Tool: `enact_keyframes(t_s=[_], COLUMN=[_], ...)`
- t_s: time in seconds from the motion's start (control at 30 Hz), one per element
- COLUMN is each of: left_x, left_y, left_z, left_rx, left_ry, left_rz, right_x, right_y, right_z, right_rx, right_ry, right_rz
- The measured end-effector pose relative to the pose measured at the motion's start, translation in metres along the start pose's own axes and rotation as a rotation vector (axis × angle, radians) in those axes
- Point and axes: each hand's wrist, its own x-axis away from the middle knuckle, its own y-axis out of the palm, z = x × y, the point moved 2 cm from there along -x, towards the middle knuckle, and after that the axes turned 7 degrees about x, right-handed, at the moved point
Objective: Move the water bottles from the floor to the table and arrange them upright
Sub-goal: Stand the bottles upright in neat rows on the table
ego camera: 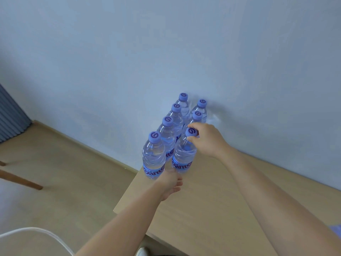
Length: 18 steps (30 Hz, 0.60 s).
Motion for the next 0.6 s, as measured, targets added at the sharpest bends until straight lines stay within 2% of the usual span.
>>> enact_keyframes(t_s=[0.3, 0.6], left_x=[-0.01, -0.015], left_y=[0.005, 0.016], left_z=[0.0, 0.0], left_rx=[0.132, 0.11], left_ry=[0.0, 0.035], left_rz=[-0.027, -0.06], right_x=[-0.009, -0.014], right_y=[0.003, -0.001], right_z=[0.002, 0.005], right_rx=[-0.042, -0.072], right_ry=[-0.016, -0.019], right_rz=[-0.015, -0.068])
